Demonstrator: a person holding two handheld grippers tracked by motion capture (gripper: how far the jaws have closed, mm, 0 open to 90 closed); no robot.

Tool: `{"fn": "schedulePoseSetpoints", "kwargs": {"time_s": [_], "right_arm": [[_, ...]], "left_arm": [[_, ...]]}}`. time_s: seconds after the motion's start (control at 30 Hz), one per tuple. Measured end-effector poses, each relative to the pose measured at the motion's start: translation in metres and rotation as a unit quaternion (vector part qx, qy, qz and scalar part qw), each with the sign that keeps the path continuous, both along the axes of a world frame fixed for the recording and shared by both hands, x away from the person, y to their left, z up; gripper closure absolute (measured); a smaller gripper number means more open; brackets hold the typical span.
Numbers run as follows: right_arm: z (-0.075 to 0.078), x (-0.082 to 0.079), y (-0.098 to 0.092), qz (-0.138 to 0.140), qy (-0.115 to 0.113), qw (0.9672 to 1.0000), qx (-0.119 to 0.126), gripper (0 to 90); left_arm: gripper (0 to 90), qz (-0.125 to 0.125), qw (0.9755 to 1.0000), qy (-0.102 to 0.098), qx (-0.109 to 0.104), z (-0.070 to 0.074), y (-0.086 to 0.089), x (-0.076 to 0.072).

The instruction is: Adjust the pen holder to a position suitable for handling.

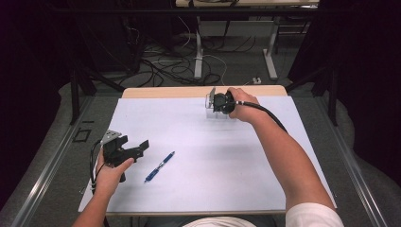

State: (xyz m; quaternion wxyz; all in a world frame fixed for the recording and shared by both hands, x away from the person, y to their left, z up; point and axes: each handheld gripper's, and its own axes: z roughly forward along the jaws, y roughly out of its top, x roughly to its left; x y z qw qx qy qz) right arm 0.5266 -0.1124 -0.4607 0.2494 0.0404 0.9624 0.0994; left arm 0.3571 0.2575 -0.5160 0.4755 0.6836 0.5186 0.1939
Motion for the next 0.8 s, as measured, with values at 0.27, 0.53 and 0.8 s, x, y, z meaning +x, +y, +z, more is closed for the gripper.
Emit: {"fn": "schedulePoseSetpoints", "kwargs": {"time_s": [0.27, 0.53, 0.8], "right_arm": [[0.003, -0.012, 0.005, 0.008, 0.008, 0.9999, 0.003, 87.4], [0.009, -0.031, 0.02, 0.034, 0.019, 0.9992, 0.006, 87.0], [0.028, -0.044, 0.039, 0.037, 0.017, 0.9991, 0.009, 90.0]], "left_arm": [[2.8, 0.0, 1.0, 0.002, 0.001, 0.0, 0.0, 0.0], [2.8, 0.001, 1.0, 0.0, 0.003, 0.0, 0.0, 0.0], [2.8, 0.002, 1.0, 0.0, 0.004, 0.0, 0.0, 0.0]]}}
